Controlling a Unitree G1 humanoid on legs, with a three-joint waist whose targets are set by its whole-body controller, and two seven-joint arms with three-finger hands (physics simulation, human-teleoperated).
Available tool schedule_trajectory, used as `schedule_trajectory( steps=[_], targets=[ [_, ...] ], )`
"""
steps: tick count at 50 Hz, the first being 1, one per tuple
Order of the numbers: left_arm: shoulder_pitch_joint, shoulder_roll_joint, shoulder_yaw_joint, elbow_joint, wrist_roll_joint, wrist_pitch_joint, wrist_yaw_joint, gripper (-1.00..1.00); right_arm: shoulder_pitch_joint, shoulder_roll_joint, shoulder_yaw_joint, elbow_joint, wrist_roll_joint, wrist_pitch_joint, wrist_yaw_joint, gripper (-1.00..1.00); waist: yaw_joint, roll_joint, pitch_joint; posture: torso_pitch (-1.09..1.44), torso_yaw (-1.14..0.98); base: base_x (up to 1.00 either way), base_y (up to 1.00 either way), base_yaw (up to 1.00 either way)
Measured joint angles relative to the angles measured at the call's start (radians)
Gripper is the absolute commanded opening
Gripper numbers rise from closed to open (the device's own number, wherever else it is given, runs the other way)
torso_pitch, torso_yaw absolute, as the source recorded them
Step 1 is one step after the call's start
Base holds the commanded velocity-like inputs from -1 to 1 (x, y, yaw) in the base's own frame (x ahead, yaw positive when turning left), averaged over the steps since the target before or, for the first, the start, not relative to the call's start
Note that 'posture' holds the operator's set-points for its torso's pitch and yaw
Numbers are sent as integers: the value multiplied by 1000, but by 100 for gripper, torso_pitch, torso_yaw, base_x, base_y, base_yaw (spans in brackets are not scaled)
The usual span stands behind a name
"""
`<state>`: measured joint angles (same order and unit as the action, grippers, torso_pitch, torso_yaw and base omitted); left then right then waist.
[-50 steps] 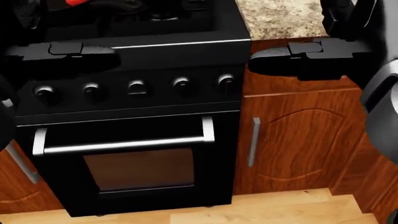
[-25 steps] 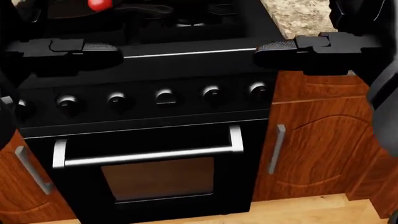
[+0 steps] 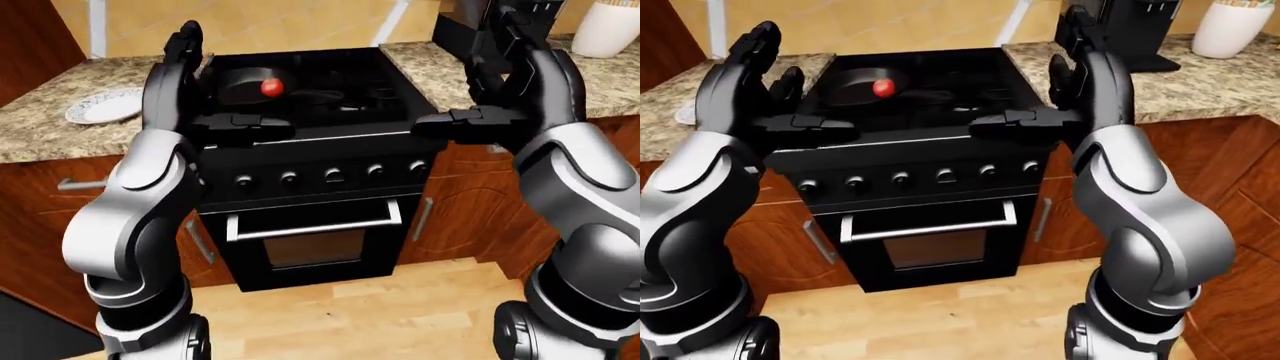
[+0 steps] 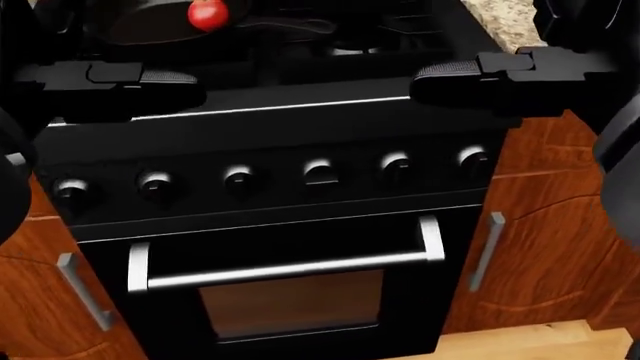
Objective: Pick the tomato from the pan and place it on the plate.
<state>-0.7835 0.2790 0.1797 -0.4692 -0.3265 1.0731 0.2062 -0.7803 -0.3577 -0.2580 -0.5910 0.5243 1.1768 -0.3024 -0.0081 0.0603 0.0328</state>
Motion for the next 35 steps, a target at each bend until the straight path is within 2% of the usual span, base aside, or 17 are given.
schedule_trajectory(
  steps=[1,2,4,10,13,15,18,20,22,24,25,29,31,35],
  targets=[
    [6,1,6,2,3,0,0,100,7,7,9,-1,2,1,2,100,8,-10,7,0,0,9,27,0],
    [14,1,12,6,6,5,1,100,11,9,21,2,7,7,6,100,12,-11,12,0,0,9,27,0],
    [17,0,17,17,13,17,5,100,12,9,28,7,17,20,13,100,15,-20,12,0,0,8,28,0],
    [0,2,15,3,11,13,-1,100,-2,2,12,-11,9,11,14,100,11,-78,8,0,0,8,27,0],
    [-4,3,14,1,12,6,0,100,-4,0,11,-12,6,5,17,100,15,-121,5,0,0,8,27,0],
    [4,-7,5,2,11,3,-2,100,5,-3,6,-6,2,4,18,100,0,-104,13,0,0,8,27,0],
    [10,-11,-11,19,2,19,-9,100,14,-1,-1,6,-5,23,13,100,-1,-113,5,0,0,8,27,0],
    [6,-8,-7,20,1,21,-10,100,6,-3,2,6,-7,21,13,100,2,-99,2,0,0,8,27,0],
    [-2,-8,-5,14,4,12,-10,100,5,-7,2,-3,-10,11,15,100,-3,-67,8,0,0,8,0,27],
    [-6,-6,-4,3,5,1,-11,100,0,-7,-2,-7,-13,6,16,100,-10,-17,17,0,0,9,0,27],
    [-5,-2,1,0,6,-1,-10,100,-4,-2,1,-7,-13,4,18,100,-1,0,10,0,0,8,0,33],
    [19,1,20,27,19,15,-1,100,16,12,30,4,0,23,30,100,27,-21,10,0,0,8,0,46],
    [12,1,18,26,22,19,1,100,11,8,24,7,1,25,32,100,29,-47,7,0,0,9,0,53],
    [4,2,15,8,20,6,-3,100,1,5,15,-7,-8,8,33,100,27,-100,16,0,0,8,0,54]
  ],
)
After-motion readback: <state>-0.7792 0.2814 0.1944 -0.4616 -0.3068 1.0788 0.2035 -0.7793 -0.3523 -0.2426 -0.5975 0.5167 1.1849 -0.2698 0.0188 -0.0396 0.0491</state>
